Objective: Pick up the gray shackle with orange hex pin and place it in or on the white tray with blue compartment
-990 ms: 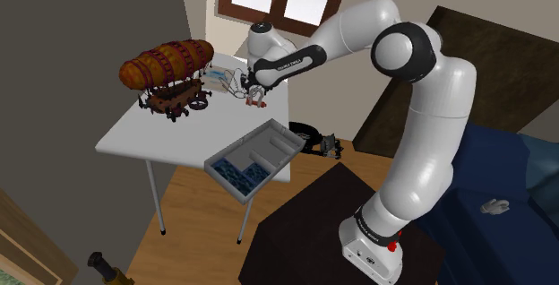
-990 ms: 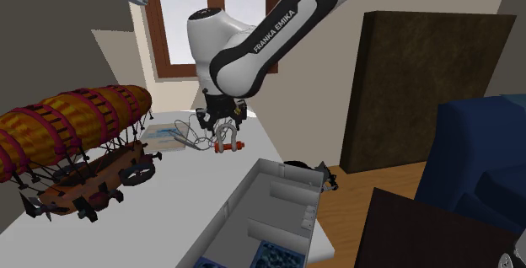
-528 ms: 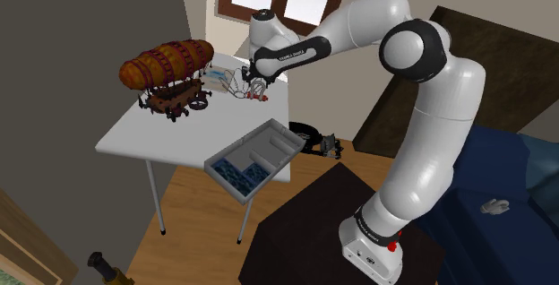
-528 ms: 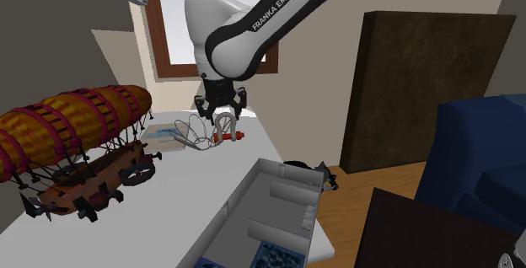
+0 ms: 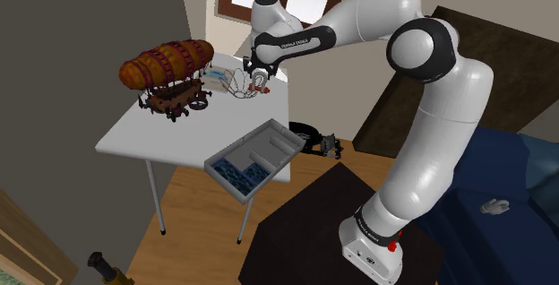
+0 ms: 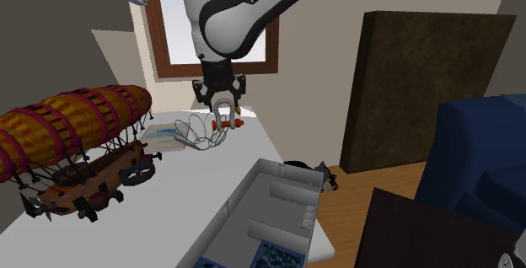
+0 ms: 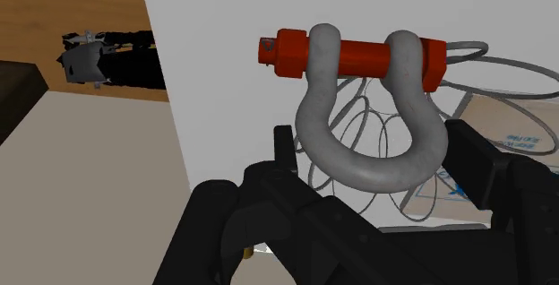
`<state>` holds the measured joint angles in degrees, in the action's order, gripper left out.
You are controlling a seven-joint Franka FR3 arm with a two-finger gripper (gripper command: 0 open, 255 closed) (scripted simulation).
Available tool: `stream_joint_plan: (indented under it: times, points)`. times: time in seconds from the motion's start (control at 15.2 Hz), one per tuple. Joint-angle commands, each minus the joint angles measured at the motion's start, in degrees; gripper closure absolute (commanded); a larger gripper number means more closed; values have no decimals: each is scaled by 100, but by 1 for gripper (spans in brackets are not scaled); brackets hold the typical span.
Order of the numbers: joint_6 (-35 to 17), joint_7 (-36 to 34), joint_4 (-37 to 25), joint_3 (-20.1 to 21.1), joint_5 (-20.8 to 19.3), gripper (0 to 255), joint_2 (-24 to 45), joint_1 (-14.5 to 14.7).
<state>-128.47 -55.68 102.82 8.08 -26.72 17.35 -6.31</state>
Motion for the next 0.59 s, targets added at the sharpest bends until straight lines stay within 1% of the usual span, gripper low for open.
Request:
stream_joint_plan:
  times: [0.0,0.53]
  points:
    - [57,25,-6,10,25,255,-52,0]
    - [-43,-627,1702,282,85,255,-1471,290]
